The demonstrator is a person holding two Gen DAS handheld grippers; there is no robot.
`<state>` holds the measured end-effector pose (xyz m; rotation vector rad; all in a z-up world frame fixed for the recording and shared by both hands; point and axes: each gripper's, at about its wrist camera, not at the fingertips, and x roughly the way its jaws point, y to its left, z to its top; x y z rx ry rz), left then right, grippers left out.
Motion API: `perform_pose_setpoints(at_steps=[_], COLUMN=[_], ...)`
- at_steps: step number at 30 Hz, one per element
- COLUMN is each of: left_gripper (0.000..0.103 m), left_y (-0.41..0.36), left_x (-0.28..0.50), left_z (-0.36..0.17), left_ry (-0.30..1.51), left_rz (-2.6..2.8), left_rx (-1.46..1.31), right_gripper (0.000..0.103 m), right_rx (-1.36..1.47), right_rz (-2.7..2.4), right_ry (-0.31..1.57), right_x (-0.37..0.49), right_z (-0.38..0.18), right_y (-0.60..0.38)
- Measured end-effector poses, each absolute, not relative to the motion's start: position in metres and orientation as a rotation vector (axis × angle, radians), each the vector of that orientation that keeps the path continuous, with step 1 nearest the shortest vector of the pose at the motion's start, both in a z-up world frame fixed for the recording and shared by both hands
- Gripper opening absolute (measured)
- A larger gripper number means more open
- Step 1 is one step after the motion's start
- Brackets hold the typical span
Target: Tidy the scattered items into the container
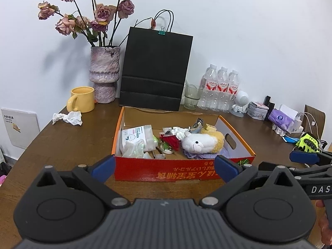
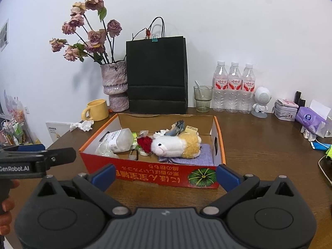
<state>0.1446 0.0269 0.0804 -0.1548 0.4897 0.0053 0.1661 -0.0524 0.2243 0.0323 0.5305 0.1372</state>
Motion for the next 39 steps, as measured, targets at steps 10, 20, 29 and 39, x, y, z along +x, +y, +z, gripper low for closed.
perform_pose_setpoints(at_steps=[10,20,29,39], left_gripper=[0.103,0.103,0.103,0.103], left_y=[0.024,0.021,0.019,0.021], left_x=[0.137,0.135,0.138,0.139], left_z=[0.077,0.073,0.067,0.066], left_ry=[0.498,0.508,0.525,0.528], left_rz=[0.009,0.01,0.005,0.006], left_rx=[-0.131,-0.121,-0.114,-0.113], right_gripper=[0.103,0.103,0.103,0.103], right_rx=[0.016,0.013,0.007,-0.005], right_rz=[0.12,0.116,0.119,0.122], right_ry=[0.54,0.585,0.6,0.602], right_x=[0.165,0.17,0.173,0.174], right_z=[0.219,0.213,0.209,0.208], right_y=[-0.05,-0.054,-0.052,-0.049])
